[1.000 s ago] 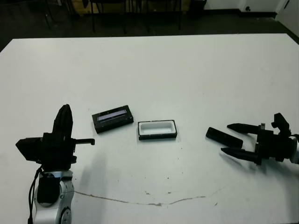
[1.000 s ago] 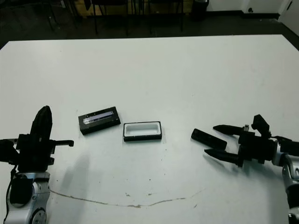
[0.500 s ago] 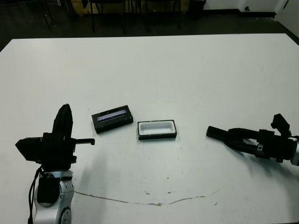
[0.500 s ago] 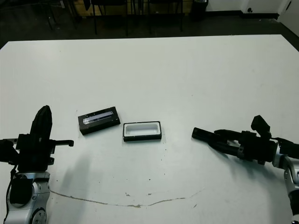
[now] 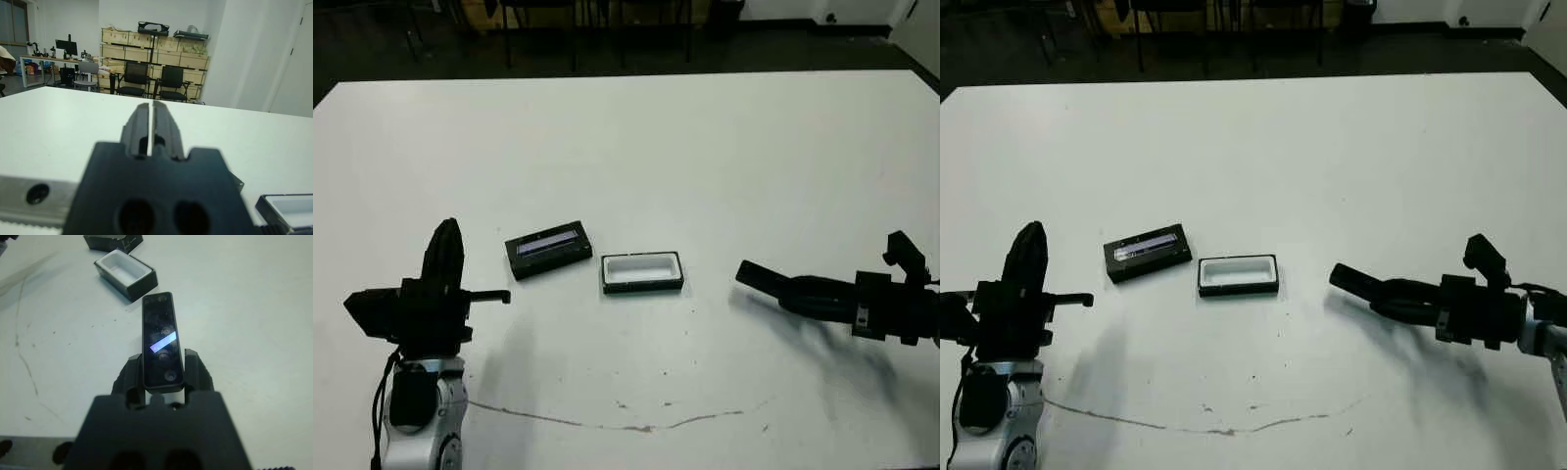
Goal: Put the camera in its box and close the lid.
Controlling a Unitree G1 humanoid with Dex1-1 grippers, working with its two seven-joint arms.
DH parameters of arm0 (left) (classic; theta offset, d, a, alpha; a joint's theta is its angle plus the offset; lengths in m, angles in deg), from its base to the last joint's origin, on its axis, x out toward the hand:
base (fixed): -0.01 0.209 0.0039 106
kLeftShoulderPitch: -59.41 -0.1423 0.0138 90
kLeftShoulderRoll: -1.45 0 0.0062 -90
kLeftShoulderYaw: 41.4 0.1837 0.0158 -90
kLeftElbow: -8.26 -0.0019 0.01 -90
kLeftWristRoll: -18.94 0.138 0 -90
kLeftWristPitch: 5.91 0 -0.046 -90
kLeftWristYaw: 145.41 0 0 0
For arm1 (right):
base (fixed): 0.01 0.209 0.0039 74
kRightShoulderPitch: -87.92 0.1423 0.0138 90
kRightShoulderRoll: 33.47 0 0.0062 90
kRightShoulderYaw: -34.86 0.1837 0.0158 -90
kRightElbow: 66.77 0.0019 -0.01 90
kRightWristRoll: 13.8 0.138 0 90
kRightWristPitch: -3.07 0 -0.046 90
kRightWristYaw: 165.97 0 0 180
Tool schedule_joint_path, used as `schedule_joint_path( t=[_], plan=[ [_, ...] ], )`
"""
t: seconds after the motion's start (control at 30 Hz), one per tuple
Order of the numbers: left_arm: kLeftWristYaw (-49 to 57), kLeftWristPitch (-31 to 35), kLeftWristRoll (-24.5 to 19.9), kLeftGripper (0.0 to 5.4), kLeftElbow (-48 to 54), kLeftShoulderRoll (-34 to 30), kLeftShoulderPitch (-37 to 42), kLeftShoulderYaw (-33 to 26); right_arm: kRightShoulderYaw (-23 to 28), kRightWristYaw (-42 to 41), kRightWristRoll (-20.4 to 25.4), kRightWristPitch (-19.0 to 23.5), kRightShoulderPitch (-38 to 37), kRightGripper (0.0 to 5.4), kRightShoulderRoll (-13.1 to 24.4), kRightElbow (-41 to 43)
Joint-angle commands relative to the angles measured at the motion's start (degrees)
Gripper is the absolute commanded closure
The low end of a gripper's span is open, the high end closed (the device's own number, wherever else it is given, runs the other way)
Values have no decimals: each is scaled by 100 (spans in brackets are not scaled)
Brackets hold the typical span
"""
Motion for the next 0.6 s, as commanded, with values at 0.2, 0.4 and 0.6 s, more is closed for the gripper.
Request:
schedule_joint_path(
  t=[0.2, 0.4, 0.6],
  plan=[
    [-1, 45, 25, 540, -69, -19, -61, -1, 98, 112, -17, -736, 796, 476, -286, -1024],
    [36, 30, 112, 540, -21, 7, -103, 69, -252, -73, 163, -357, 2083, 476, -498, -1077],
    [58, 40, 139, 540, -20, 52, -121, 133, -1143, -201, -228, -63, 3272, 476, -850, -1107]
  ],
)
